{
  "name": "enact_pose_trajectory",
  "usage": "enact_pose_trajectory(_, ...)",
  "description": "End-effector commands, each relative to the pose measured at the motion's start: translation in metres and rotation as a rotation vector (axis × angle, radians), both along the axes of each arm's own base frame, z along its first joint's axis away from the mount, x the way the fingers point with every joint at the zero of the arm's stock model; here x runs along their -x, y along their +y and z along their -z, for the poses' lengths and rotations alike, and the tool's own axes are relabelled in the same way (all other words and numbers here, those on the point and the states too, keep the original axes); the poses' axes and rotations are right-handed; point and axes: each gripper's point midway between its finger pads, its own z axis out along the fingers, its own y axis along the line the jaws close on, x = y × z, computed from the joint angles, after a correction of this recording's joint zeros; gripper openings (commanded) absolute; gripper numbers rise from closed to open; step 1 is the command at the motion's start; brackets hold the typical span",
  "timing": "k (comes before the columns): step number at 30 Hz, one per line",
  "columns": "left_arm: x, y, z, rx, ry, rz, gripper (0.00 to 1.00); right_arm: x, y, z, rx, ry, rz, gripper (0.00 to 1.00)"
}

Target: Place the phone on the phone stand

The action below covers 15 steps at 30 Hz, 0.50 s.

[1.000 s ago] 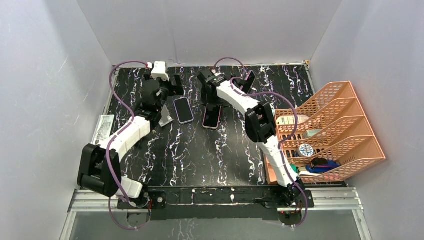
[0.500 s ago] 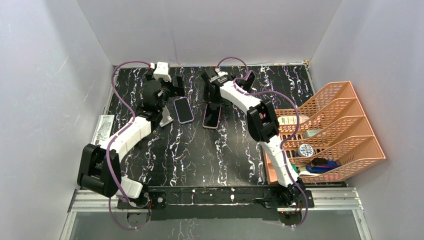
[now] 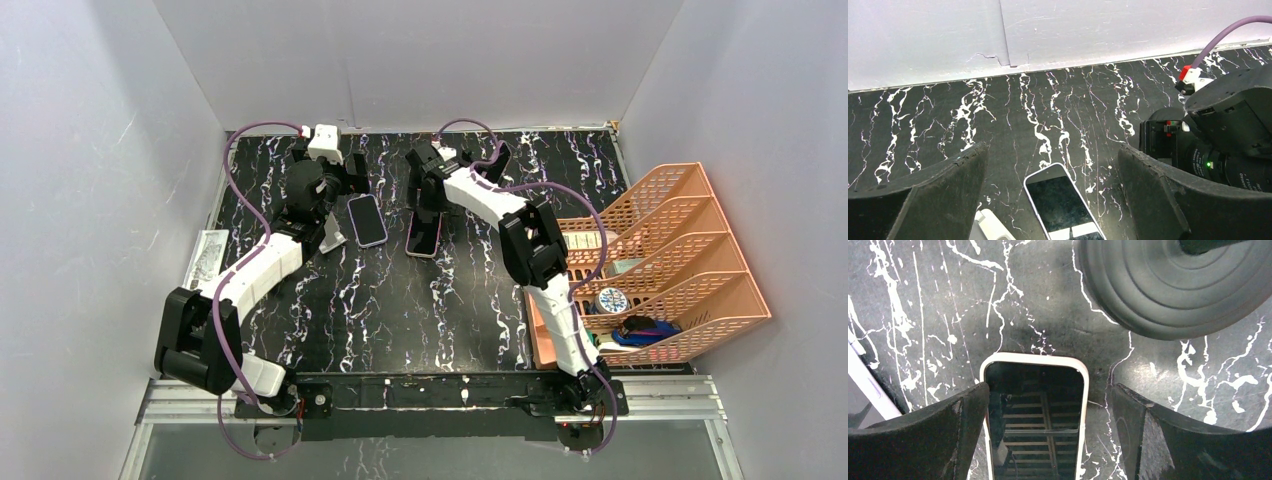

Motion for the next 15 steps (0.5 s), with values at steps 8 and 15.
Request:
enact_pose_trajectory(8,0.0030,0.0035,-0.0396,0.013,-0.086,-0.015,0.98,-0.0017,0.0157,-0.0322,-0.122,-0.095,0.002,0.99)
enact_pose_trajectory(15,0.0040,0.0029,-0.0414,0.012,-0.091,-0.011,0.98,-0.0039,0.0173,-0.0378,-0.156,-0.126,0.023,0.99)
